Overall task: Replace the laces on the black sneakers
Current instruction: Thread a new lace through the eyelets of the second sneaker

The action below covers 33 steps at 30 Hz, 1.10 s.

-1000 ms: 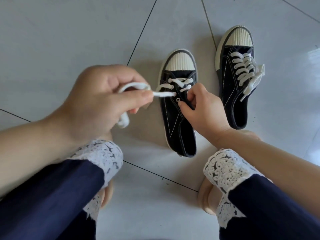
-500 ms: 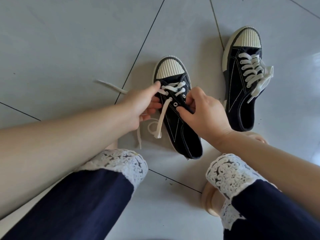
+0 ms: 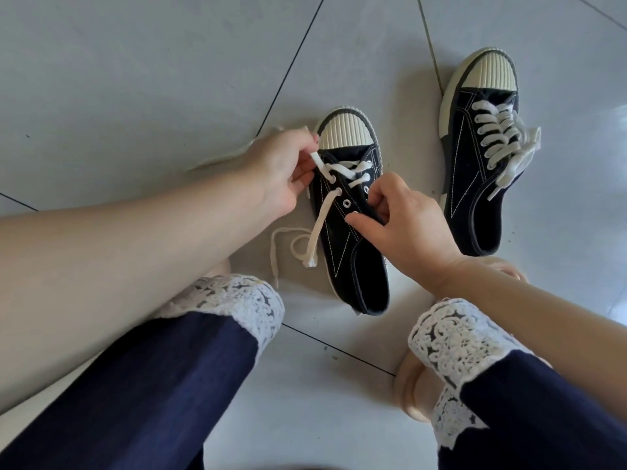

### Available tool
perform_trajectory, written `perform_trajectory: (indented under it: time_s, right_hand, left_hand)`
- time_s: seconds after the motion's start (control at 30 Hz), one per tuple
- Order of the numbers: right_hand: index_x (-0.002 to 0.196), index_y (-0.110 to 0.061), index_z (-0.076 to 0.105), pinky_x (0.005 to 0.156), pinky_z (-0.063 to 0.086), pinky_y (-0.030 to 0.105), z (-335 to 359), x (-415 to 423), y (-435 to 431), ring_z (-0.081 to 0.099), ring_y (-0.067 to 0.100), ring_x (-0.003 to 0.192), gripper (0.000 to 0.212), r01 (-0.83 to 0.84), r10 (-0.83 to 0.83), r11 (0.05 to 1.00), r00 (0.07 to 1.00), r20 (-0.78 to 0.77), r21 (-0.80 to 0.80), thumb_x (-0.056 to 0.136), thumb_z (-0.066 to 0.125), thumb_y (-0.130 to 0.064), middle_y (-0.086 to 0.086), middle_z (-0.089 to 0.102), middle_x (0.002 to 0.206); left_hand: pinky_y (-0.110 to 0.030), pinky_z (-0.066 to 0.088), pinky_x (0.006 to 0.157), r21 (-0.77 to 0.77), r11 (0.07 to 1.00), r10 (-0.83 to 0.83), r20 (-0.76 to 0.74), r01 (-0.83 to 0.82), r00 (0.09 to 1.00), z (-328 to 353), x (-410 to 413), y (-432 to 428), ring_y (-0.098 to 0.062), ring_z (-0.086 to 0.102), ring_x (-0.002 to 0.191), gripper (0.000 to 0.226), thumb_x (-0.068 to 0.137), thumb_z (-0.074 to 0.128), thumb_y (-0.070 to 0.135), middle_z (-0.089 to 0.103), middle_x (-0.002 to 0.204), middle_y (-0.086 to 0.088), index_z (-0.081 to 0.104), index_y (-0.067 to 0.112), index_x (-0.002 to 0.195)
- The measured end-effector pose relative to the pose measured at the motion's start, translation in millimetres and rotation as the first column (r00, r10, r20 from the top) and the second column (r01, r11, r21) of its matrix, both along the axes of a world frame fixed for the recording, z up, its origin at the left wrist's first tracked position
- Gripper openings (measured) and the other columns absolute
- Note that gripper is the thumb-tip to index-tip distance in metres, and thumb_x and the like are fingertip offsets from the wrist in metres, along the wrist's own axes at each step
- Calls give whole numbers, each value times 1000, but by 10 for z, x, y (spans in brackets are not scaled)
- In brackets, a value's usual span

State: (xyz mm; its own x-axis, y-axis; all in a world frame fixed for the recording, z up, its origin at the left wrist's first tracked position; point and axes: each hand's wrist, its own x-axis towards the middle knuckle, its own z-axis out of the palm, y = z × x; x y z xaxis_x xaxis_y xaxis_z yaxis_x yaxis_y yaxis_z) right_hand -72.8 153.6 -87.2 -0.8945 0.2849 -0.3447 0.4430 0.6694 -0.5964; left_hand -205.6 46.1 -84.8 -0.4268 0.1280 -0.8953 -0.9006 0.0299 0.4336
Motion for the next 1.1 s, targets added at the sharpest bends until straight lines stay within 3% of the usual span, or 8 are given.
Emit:
perform_trajectory:
  time_s: [0.2,0.33,0.5,0.6,0.67,0.8,0.93,1.1]
  right_hand:
    - [80,-23,45,59,41,23,-7,0,35,45,5,55,31,60,-55,994,997,46,-97,75,68,-42,-12,46,59]
    - [78,-24,56,64,44,24,15,-49,128,49,2,59,23,199,-172,940,978,119,-278,84,56,-47,-11,55,64]
    - [101,-14,64,74,45,30,150,-189,223,59,13,77,45,465,-318,357,876,362,-811,91,36,-48,-2,66,80]
    - [112,-7,59,74,48,28,238,-251,265,61,13,75,40,452,-280,209,877,390,-867,81,52,-32,1,66,80]
    - [108,-4,60,69,50,22,277,-248,235,58,10,68,28,422,-274,242,893,356,-873,83,55,-14,-1,61,71]
    - [88,-9,62,69,48,21,344,-143,80,61,9,66,9,387,-235,469,921,310,-794,87,56,-2,-1,65,67]
    - [82,-18,66,76,54,26,401,-56,-46,69,16,71,6,231,-98,758,965,244,-610,81,68,-12,3,73,75]
    - [76,-23,63,69,46,23,313,-75,-32,54,2,62,10,280,-249,892,960,130,-355,85,62,-25,-11,62,65]
  left_hand:
    - [-21,44,50,250,950,-140,-188,185,972,264,-41,-32,-11,50,48,25,96,41,17,59,60,-1,60,8,82]
    - [-22,33,48,-31,681,-646,-497,732,579,391,165,-46,-10,39,43,21,97,40,14,54,56,-2,59,8,88]
    - [-16,45,59,-241,474,-758,-601,847,254,403,318,-131,-7,55,56,19,94,48,18,61,60,1,58,9,81]
    - [-19,46,66,-343,276,-843,-535,898,55,325,374,-230,-3,58,64,17,91,53,20,66,69,6,61,17,76]
    - [-19,47,75,-238,304,-868,-469,923,165,257,385,-263,-4,60,74,13,90,54,11,68,78,2,63,16,83]
    - [-21,51,68,252,784,-535,-188,567,823,232,196,-245,-12,64,75,24,92,45,28,70,82,-2,61,11,96]
    - [-24,55,59,242,911,-319,-97,333,943,266,69,-184,-14,64,61,23,95,43,18,68,66,-1,62,7,91]
    - [-15,38,38,199,953,-219,-74,229,973,268,116,-109,-7,42,38,20,93,45,6,49,49,1,59,3,79]
